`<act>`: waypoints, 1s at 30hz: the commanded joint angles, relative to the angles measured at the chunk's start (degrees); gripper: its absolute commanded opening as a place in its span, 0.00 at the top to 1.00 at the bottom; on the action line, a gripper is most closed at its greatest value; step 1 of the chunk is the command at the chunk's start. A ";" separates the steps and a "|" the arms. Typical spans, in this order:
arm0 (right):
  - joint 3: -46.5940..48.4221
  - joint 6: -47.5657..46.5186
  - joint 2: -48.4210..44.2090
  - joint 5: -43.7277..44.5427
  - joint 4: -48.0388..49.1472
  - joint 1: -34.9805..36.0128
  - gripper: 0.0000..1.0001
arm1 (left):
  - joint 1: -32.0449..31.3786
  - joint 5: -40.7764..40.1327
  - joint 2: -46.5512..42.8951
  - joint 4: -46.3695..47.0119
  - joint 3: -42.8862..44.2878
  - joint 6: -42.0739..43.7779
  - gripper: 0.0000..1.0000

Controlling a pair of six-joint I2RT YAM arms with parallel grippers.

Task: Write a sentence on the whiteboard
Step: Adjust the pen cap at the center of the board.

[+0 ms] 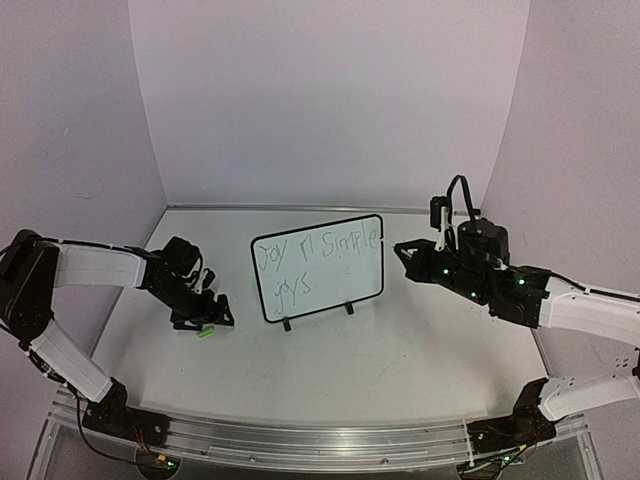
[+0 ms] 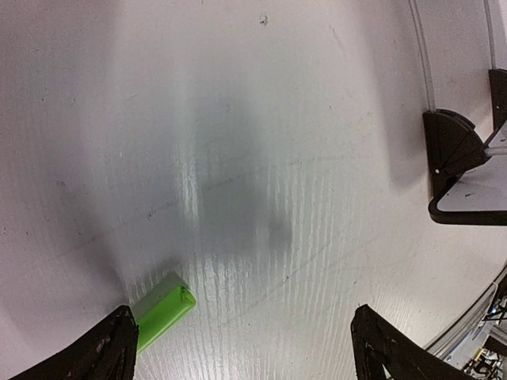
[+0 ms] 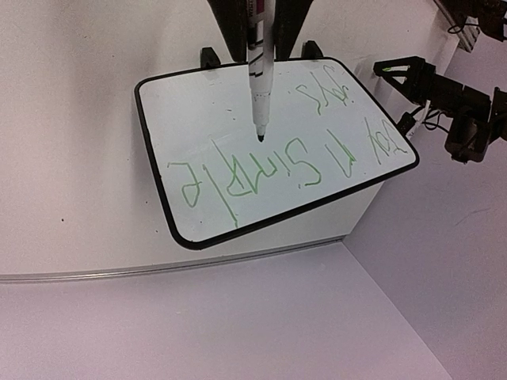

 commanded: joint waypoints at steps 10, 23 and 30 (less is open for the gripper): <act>-1.90 1.09 -3.59 1.21 1.37 0.03 1.00 | -3.24 -3.29 -2.57 -5.98 0.65 1.65 0.08; -2.25 1.05 -4.02 1.56 1.41 0.01 1.00 | -6.78 -10.16 -2.84 -14.37 1.88 0.00 0.11; -2.29 1.17 -3.71 1.18 1.60 0.09 1.00 | -7.91 -5.93 -2.87 -12.54 1.69 0.19 0.19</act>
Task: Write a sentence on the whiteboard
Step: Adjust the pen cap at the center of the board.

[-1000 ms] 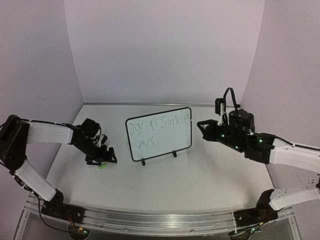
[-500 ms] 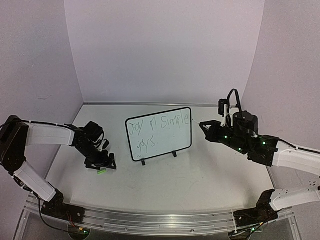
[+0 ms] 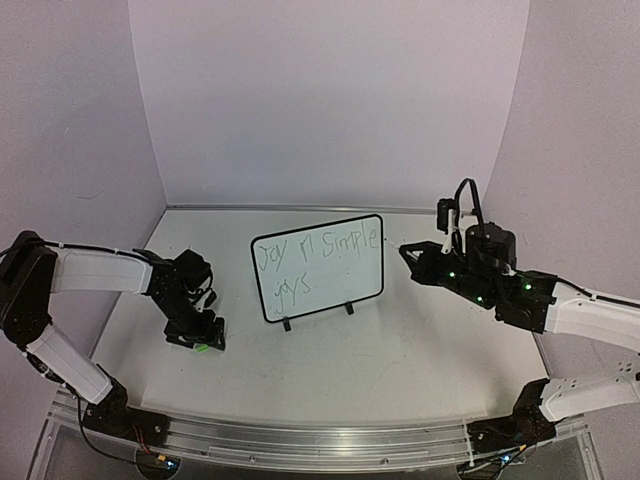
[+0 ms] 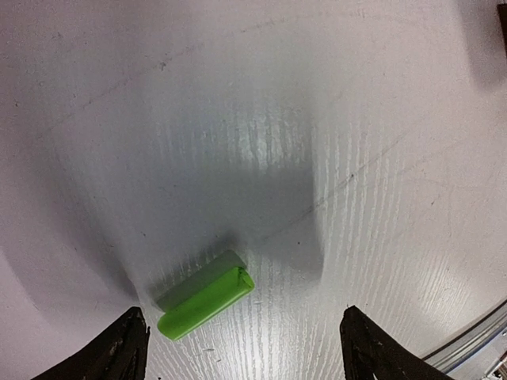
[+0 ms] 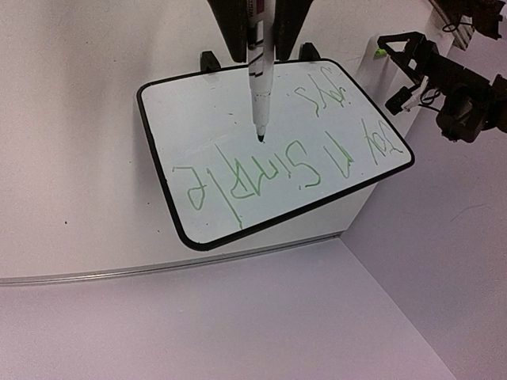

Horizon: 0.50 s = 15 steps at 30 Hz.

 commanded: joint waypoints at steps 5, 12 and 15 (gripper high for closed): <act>-0.43 0.40 -0.61 1.13 1.58 0.04 1.00 | -2.13 2.92 -2.49 -0.76 1.28 -0.39 0.25; -0.35 0.69 -0.39 1.23 1.73 0.01 1.00 | -3.44 3.00 -3.07 -2.64 0.08 -2.20 0.33; -0.28 0.77 -0.18 1.09 1.85 0.06 1.00 | -3.63 0.85 -2.06 -3.29 0.68 -2.64 0.41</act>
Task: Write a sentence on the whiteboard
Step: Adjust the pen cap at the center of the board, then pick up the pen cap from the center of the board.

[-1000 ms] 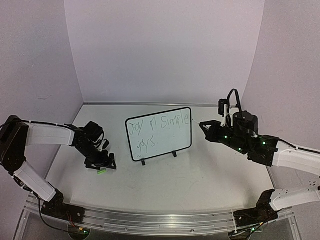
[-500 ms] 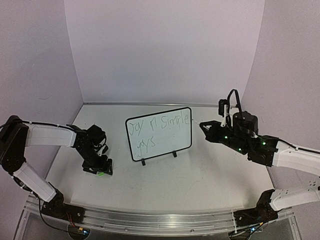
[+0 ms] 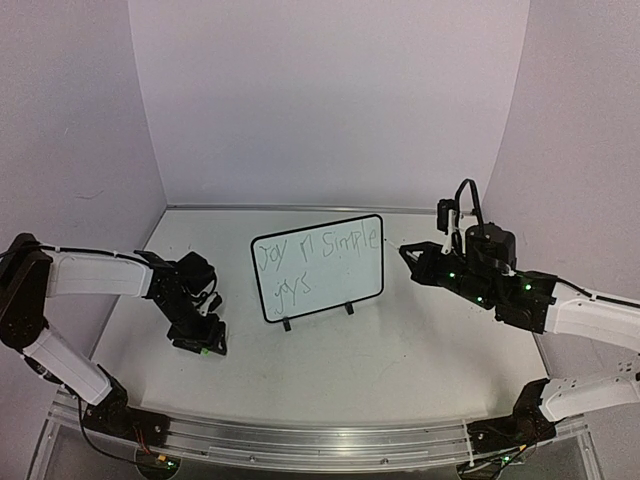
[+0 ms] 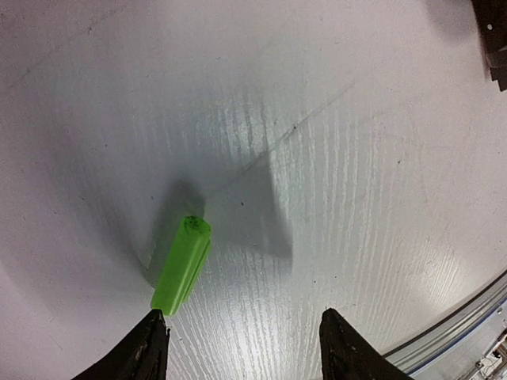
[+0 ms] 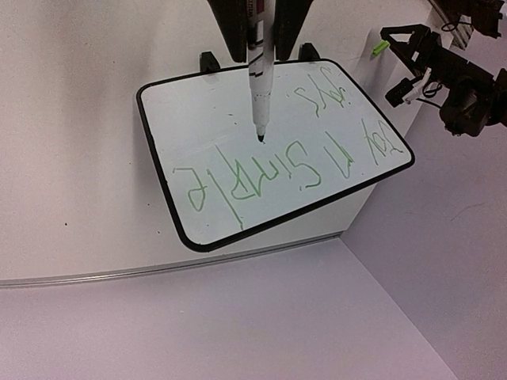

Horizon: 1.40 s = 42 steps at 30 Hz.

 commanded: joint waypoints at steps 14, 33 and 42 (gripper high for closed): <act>-0.42 0.24 -0.61 1.26 1.88 0.03 1.00 | -0.78 -10.25 1.63 -3.80 4.64 0.16 0.51; -0.89 0.49 -1.18 1.84 1.84 0.03 1.00 | -0.78 -6.82 7.06 -0.64 5.10 3.52 0.71; -0.78 0.50 -0.92 1.85 1.89 0.04 1.00 | -1.45 -6.50 6.63 -2.11 3.09 1.43 0.79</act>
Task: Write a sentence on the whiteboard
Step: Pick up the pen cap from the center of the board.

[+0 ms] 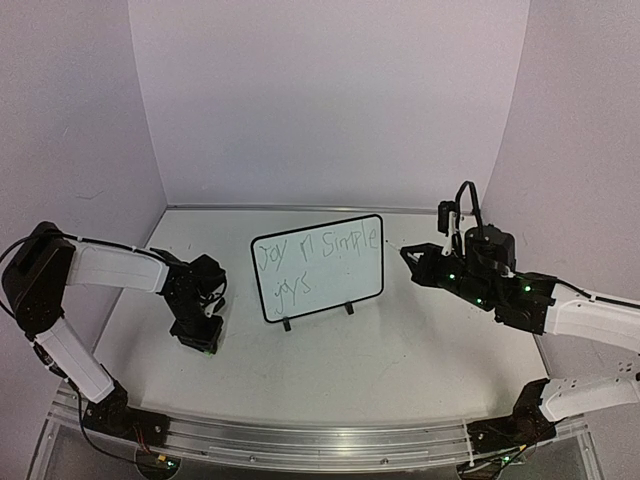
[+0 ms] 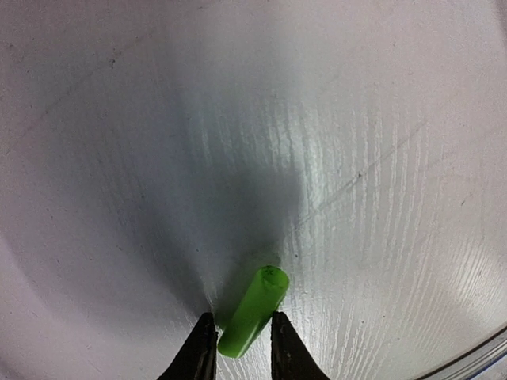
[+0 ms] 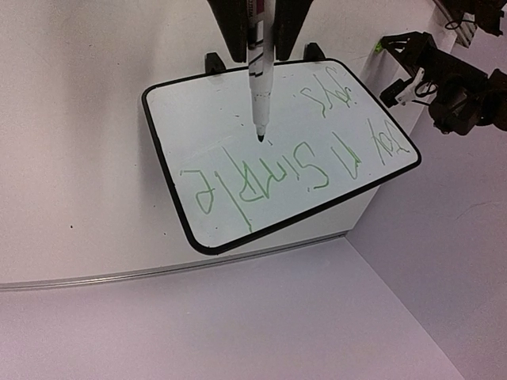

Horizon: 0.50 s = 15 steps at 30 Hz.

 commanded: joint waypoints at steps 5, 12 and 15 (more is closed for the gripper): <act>-0.26 0.25 -1.07 0.88 1.76 0.04 1.00 | -1.16 0.87 -0.08 -1.43 -0.52 -1.73 0.93; -0.01 0.41 -1.96 2.62 -0.81 0.02 1.00 | -1.65 -0.03 -2.45 -1.17 -1.36 -3.34 1.00; 0.98 0.11 -0.93 2.54 -3.42 -0.33 1.00 | -1.69 -2.54 -7.40 -0.25 -2.59 -5.55 1.00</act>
